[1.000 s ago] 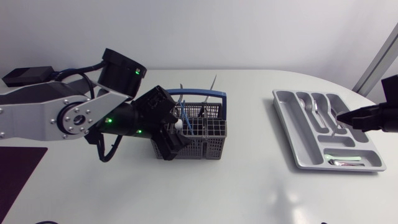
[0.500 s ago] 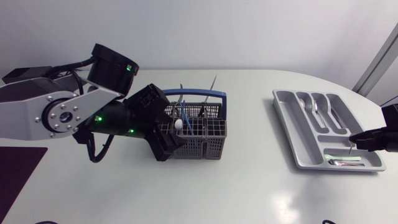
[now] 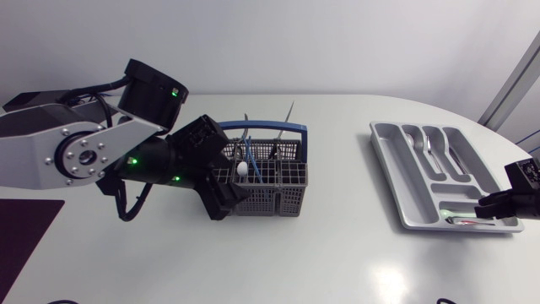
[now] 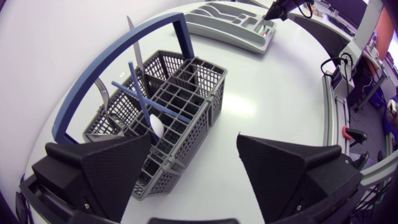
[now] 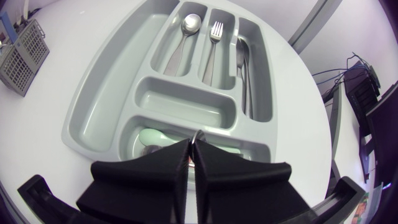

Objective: Sort the cutlery from the basket into the organizer compartments.

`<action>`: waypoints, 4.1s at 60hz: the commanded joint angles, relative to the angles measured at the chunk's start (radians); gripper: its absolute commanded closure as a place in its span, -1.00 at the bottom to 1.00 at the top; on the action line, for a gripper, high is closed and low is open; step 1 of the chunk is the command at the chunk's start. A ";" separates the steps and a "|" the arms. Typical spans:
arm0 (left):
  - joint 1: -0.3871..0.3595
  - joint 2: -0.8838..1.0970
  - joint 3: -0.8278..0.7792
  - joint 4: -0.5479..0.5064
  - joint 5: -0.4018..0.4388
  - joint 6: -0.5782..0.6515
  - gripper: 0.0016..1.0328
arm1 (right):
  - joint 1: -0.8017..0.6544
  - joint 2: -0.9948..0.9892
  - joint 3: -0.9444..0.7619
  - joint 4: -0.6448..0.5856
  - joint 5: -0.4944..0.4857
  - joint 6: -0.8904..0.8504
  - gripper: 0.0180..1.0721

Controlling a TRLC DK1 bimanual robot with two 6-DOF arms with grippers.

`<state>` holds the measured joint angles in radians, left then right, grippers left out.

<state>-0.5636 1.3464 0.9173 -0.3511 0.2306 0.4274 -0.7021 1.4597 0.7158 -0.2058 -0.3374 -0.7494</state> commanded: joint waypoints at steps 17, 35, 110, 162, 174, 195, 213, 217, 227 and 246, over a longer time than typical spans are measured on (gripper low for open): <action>0.028 -0.049 -0.006 -0.034 -0.013 0.100 -0.87 | 0.049 0.010 -0.102 0.022 0.055 -0.011 0.55; 0.056 -0.044 -0.017 -0.025 -0.011 0.119 -0.87 | 0.062 -0.056 -0.121 0.016 0.058 -0.015 -0.17; 0.076 0.046 -0.089 0.301 -0.039 -0.101 -0.26 | 0.831 -0.480 -0.035 -0.225 0.210 0.346 -0.66; 0.002 0.112 -0.155 0.386 -0.140 -0.171 0.18 | 0.882 -0.452 -0.036 -0.193 0.235 0.363 -0.66; 0.005 0.115 -0.155 0.419 -0.140 -0.194 0.18 | 0.882 -0.456 -0.041 -0.193 0.236 0.363 -0.66; 0.002 0.132 -0.153 0.448 -0.140 -0.230 0.18 | 0.883 -0.469 -0.056 -0.185 0.236 0.361 -0.66; 0.002 0.138 -0.156 0.452 -0.140 -0.233 0.30 | 0.888 -0.475 -0.068 -0.178 0.233 0.363 -0.66; 0.001 0.143 -0.155 0.452 -0.139 -0.233 0.41 | 0.892 -0.476 -0.072 -0.178 0.235 0.364 -0.66; 0.001 0.151 -0.152 0.452 -0.137 -0.233 0.70 | 0.915 -0.504 -0.076 -0.179 0.230 0.369 -0.66; -0.001 0.114 -0.169 0.454 -0.122 -0.230 0.88 | 1.066 -0.513 -0.076 -0.155 0.227 0.407 -0.68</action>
<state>-0.5591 1.4788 0.7826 0.0891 0.1055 0.2092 0.3321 0.9527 0.6636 -0.3809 -0.1074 -0.3752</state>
